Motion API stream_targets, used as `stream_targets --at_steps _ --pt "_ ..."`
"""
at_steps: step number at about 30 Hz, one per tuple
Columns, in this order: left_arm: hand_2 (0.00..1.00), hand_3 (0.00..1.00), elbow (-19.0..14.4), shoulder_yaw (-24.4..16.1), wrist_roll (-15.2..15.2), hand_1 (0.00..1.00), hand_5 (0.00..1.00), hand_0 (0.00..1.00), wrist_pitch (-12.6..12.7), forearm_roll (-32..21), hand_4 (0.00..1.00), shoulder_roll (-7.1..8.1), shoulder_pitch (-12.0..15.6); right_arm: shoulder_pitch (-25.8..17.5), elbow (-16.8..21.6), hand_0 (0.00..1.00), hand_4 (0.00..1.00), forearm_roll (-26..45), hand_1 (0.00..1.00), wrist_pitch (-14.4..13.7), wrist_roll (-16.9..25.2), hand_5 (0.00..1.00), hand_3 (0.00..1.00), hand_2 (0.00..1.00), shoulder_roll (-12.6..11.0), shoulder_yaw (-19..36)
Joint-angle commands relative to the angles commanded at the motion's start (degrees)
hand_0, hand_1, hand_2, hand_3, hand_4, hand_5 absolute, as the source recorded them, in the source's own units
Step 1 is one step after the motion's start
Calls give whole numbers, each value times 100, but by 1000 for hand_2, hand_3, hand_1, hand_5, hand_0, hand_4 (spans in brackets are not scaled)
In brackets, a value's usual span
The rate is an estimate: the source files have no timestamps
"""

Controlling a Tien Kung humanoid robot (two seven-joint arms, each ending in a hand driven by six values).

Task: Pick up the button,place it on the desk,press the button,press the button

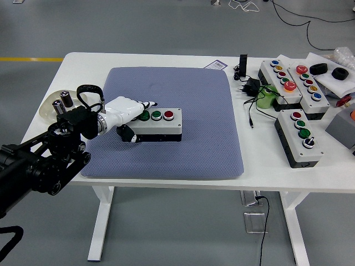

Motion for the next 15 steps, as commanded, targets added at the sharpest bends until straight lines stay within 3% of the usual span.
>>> stream_targets --at_steps 5,15 --pt "948 998 -221 -190 26 817 2 680 -288 33 808 41 82 -3 0 636 235 -9 534 -1 0 244 635 558 -1 16" --pt "975 998 -857 -806 86 857 2 733 -540 9 817 109 192 -4 -1 637 235 28 534 -5 -5 244 634 558 4 -27"
